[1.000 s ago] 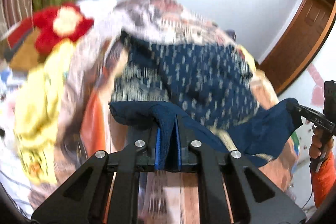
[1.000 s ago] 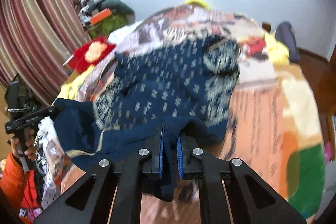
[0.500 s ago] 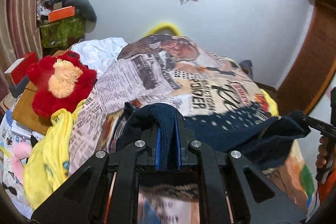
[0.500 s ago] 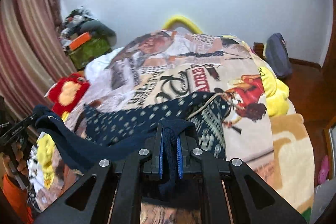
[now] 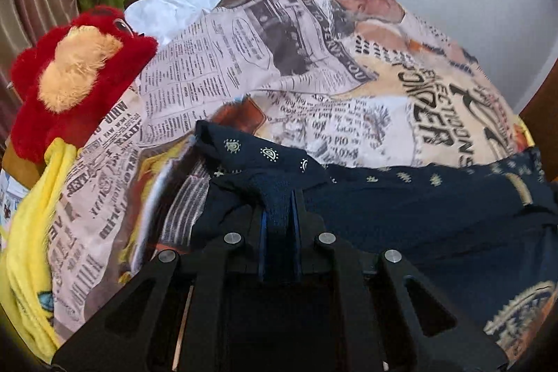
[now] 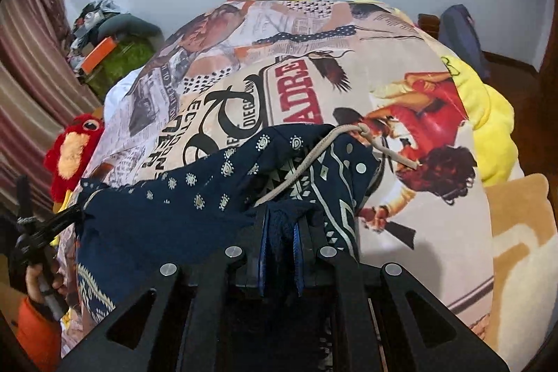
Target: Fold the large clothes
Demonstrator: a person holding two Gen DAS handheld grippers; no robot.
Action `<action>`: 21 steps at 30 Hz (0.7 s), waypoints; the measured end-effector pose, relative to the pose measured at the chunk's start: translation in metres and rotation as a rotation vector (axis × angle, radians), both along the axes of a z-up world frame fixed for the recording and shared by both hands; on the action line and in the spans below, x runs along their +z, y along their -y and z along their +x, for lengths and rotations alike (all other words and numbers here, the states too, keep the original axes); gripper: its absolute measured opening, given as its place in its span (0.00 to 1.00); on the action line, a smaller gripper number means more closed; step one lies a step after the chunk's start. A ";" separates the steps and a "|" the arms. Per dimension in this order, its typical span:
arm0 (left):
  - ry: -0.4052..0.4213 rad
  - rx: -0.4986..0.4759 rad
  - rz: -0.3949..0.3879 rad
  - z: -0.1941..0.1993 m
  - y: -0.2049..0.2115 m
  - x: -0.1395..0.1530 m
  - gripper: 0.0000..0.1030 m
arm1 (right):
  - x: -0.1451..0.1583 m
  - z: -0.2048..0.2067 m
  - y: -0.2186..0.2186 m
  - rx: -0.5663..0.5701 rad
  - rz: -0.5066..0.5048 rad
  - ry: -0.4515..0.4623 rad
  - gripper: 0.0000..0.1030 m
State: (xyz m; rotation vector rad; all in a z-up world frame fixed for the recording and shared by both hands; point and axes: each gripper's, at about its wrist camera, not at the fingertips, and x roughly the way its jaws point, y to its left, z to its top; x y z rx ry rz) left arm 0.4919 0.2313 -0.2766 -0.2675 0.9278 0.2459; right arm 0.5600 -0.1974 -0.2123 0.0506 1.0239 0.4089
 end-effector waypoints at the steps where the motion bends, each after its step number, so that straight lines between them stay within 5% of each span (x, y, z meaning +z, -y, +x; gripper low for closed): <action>1: -0.002 -0.002 0.010 0.001 0.001 0.000 0.12 | 0.002 -0.001 0.002 0.015 0.005 -0.001 0.07; 8: -0.054 -0.015 0.079 0.014 0.001 0.001 0.21 | 0.024 -0.014 0.018 0.036 0.012 0.020 0.08; 12: -0.096 0.004 0.074 0.019 -0.009 -0.003 0.21 | 0.045 -0.023 0.050 -0.154 -0.259 0.174 0.08; 18: -0.037 -0.053 0.076 0.007 0.001 0.045 0.23 | 0.065 -0.046 0.083 -0.124 -0.193 0.143 0.08; 21: 0.024 -0.065 0.084 -0.004 0.005 0.075 0.48 | 0.073 -0.062 0.070 -0.066 -0.174 0.162 0.08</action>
